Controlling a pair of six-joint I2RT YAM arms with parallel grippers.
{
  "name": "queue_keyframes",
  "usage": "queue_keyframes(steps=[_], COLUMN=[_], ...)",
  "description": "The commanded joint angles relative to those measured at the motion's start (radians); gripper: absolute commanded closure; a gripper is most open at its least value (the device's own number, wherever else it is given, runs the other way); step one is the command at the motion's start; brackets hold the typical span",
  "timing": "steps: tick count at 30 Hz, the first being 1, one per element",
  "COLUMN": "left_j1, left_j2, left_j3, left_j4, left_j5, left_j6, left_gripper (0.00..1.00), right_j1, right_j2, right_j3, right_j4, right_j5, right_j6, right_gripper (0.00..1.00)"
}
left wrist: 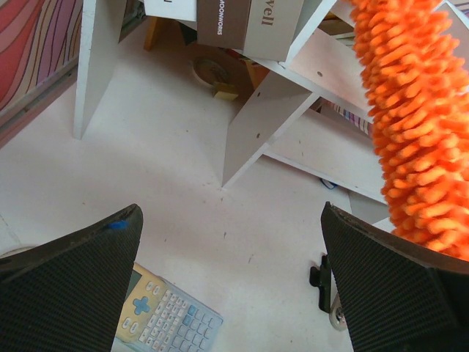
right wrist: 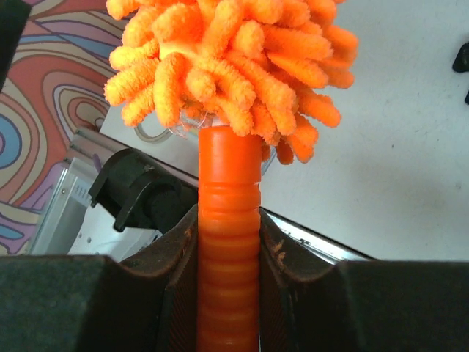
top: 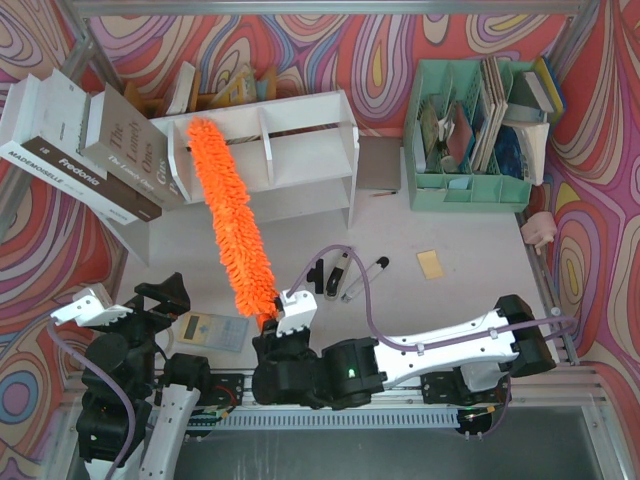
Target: Dust the bookshelf with a duster
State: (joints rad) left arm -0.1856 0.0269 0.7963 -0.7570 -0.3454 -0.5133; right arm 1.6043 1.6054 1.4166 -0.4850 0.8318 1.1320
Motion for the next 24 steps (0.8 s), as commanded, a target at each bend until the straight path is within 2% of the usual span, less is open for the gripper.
queue_keyframes(steps=[1,6,11,19,24], left_j1=[-0.008,-0.008,-0.008,-0.008,-0.008], left_j2=[0.0,0.002,0.006,0.006,0.008], left_j3=[-0.003,-0.005,-0.005,-0.005,-0.005], left_j4=[0.004,0.005,0.007,0.008,0.007], left_j5=[0.0,-0.001,0.0,0.002,0.003], left_j6=[-0.005,-0.005,-0.004,-0.004,-0.004], left_gripper=[0.01,0.02,0.01,0.01,0.02], right_j1=[0.051,0.072,0.073,0.073,0.065], right_j2=[-0.043,-0.1,-0.156,-0.167,-0.174], right_j3=[0.059,0.049,0.018,0.023,-0.013], right_j4=[0.041,-0.012,-0.078,-0.356,-0.419], right_j5=[0.198,0.298,0.333,0.367,0.333], right_j6=[-0.092,-0.061,0.013,0.304,0.407], right_gripper=[1.0,1.0,1.0,1.0,1.0])
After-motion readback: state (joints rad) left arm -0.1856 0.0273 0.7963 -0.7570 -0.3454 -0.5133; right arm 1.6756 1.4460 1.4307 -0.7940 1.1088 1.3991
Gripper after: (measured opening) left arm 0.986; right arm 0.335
